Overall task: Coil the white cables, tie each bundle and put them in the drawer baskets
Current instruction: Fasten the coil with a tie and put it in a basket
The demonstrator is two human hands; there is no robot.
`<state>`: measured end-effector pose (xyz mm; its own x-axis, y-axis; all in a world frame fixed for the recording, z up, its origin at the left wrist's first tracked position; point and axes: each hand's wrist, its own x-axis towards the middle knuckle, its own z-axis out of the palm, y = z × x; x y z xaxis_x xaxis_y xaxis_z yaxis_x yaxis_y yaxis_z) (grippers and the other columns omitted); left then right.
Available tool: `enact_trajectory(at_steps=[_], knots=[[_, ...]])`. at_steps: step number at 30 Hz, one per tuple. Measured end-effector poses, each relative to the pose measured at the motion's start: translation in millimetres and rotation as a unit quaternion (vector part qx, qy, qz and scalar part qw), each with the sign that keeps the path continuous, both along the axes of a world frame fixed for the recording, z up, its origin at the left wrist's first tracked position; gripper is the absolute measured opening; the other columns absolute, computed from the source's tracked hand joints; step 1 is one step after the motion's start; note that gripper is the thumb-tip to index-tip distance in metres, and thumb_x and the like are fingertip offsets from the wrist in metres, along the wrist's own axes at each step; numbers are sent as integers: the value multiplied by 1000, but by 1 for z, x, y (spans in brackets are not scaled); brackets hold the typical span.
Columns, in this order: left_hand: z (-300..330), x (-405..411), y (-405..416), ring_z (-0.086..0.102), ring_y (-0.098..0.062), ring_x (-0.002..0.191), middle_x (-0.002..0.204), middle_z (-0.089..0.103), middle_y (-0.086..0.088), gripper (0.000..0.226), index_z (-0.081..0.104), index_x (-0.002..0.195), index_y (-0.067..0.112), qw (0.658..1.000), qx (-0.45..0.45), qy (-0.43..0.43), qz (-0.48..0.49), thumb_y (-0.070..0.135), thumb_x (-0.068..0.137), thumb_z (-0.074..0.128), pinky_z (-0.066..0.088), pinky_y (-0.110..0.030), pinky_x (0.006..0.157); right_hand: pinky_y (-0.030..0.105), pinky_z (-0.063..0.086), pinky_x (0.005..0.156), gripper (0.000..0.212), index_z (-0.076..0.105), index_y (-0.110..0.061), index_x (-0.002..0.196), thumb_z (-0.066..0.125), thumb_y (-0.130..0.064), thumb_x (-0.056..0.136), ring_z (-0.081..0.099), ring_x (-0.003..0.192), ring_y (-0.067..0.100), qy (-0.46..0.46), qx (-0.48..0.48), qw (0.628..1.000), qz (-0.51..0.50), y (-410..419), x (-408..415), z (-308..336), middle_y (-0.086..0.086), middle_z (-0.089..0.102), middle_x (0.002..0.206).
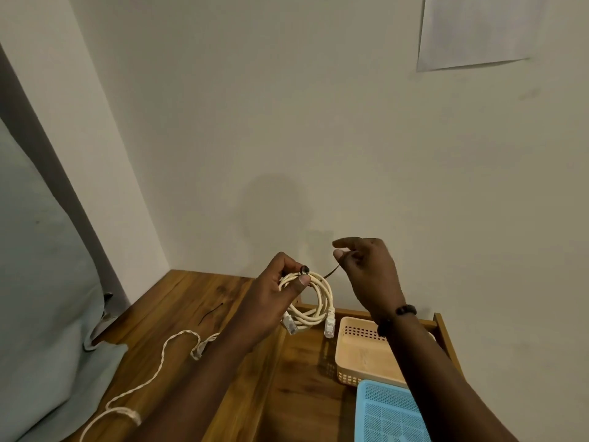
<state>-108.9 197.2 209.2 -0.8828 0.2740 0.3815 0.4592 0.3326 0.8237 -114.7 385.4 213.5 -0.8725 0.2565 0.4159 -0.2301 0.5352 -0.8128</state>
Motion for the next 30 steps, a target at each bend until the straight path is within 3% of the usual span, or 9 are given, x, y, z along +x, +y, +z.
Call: enact_trajectory(at_steps=[1, 3, 5, 6, 9, 11, 18, 23, 30], knots=[[-1, 0, 0, 65, -6, 89, 96, 68, 11, 11, 57, 101, 27, 1000, -2, 2, 0, 33, 92, 61, 54, -21, 74, 19, 47, 88, 29, 63, -16, 124, 54, -15, 97, 61, 104, 8, -27, -118, 988, 92, -1, 5, 4, 5, 64, 123], [-2, 0, -1, 65, -6, 92, 97, 68, 11, 13, 57, 102, 27, 1000, -8, 6, 2, 33, 92, 61, 54, -22, 77, 37, 43, 107, 39, 52, -8, 134, 41, 1, 98, 59, 119, 17, -55, -375, 896, 231, -2, 15, 12, 11, 62, 129], [-3, 0, -2, 64, -6, 92, 98, 67, 11, 13, 56, 102, 27, 1000, -8, 8, 7, 33, 92, 61, 55, -22, 78, 45, 45, 106, 45, 41, -10, 141, 33, 4, 98, 63, 116, 27, -45, -501, 818, 279, -4, 20, 16, 18, 59, 131], [-3, 0, -2, 64, -6, 92, 97, 67, 11, 13, 56, 102, 27, 1000, -5, 8, 9, 33, 92, 61, 54, -22, 77, 44, 49, 101, 46, 36, -14, 143, 34, 2, 100, 66, 110, 28, -37, -500, 818, 282, -7, 22, 15, 17, 60, 128], [-2, 1, -1, 64, -5, 90, 95, 68, 11, 10, 56, 100, 27, 1000, 6, 4, 2, 33, 92, 60, 52, -18, 73, 27, 58, 81, 48, 26, -25, 146, 38, -8, 103, 72, 93, 18, 16, -273, 942, 193, -19, 25, 9, 3, 67, 119], [-2, 2, -1, 64, -4, 90, 95, 68, 10, 10, 56, 100, 26, 1000, 9, 3, -3, 32, 93, 59, 51, -14, 72, 24, 59, 71, 36, 33, -21, 136, 39, -11, 103, 73, 81, 12, 60, -138, 980, 129, -22, 24, 3, -2, 68, 116], [-3, 4, -6, 64, -4, 100, 104, 68, 12, 14, 57, 105, 26, 999, 40, -4, -23, 29, 92, 60, 52, -18, 83, 25, 59, 69, 13, 70, -23, 99, 63, -15, 92, 64, 84, 10, 93, 18, 992, 89, -17, 26, 7, -4, 64, 104], [-3, 0, -10, 63, -1, 99, 102, 66, 21, 25, 56, 109, 29, 999, 50, 1, -1, 37, 86, 63, 52, -16, 79, 8, 49, 70, 16, 71, -20, 99, 67, -9, 87, 62, 83, 7, 88, 132, 983, 88, -16, 35, 16, -6, 67, 94], [-3, 1, -10, 63, -1, 100, 105, 65, 18, 25, 55, 109, 29, 999, 34, 19, 19, 35, 86, 64, 53, -17, 80, 7, 41, 66, 13, 71, -20, 97, 69, -13, 87, 56, 81, 7, 81, 160, 983, 50, -31, 36, 12, -5, 63, 94]])
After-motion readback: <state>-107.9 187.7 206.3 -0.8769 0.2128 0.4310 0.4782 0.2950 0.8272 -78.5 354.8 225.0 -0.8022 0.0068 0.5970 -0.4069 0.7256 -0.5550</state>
